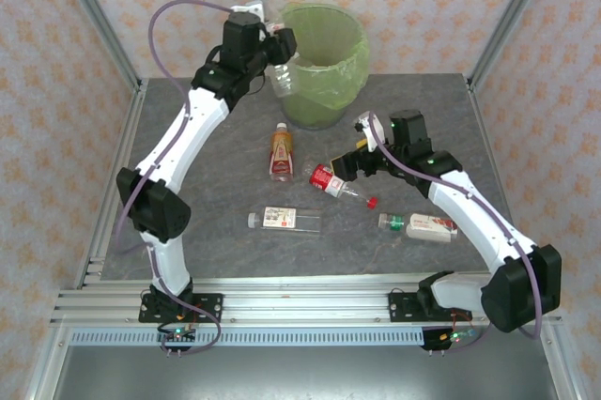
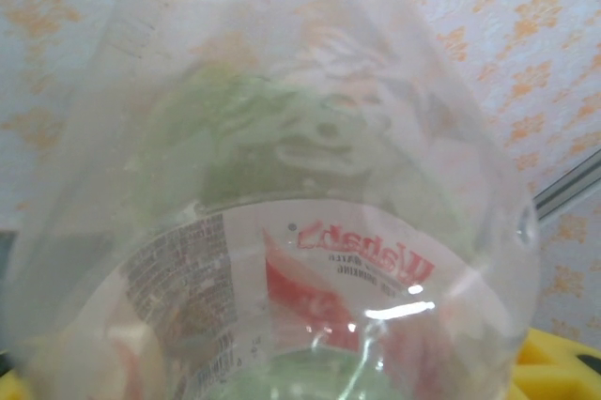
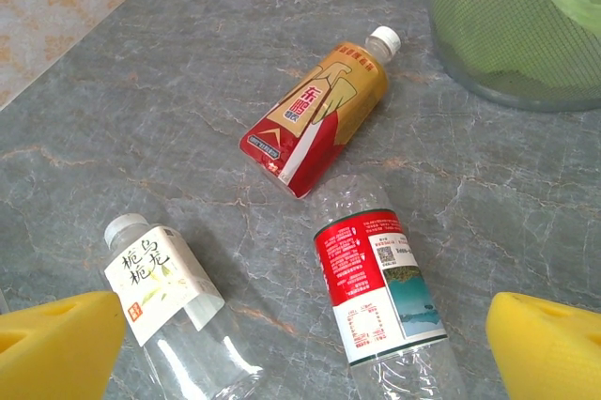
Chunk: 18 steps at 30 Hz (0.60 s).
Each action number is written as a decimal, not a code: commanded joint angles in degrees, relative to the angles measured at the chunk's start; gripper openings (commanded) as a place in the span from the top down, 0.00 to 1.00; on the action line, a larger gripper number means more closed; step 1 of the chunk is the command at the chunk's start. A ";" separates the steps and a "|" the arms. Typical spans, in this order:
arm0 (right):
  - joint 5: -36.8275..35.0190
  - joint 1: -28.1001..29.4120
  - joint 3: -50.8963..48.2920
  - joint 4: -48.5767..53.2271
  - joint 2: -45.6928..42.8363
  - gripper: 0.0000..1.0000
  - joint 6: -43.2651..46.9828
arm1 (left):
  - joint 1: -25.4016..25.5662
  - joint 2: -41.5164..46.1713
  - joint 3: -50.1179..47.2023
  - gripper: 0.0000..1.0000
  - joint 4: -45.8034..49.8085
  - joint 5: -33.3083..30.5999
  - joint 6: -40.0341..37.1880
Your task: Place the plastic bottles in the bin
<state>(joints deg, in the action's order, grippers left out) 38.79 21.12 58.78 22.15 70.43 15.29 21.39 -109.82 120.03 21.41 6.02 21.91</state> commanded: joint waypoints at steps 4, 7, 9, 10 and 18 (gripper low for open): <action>-1.12 0.16 -1.95 -0.88 -4.43 0.01 0.46 | 0.56 -9.52 17.32 0.43 2.44 0.05 -3.42; -1.38 0.31 -2.68 -0.88 -5.76 0.01 0.26 | 0.51 -14.45 25.00 0.43 4.47 -1.31 -3.31; -1.56 0.23 -3.27 -1.04 -6.70 0.01 0.24 | 0.58 -16.60 27.48 0.43 3.90 -1.35 -3.48; -1.73 0.26 -3.62 -1.08 -7.20 0.01 0.18 | 0.58 -17.47 28.26 0.43 3.46 -1.49 -3.54; -2.49 0.27 -5.26 -1.32 -9.15 0.01 0.09 | 0.58 -21.40 29.97 0.41 -0.42 -2.38 -4.54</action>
<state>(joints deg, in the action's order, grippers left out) 37.28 21.12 54.15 21.89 62.57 15.27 21.87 -129.97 147.83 22.09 5.23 19.33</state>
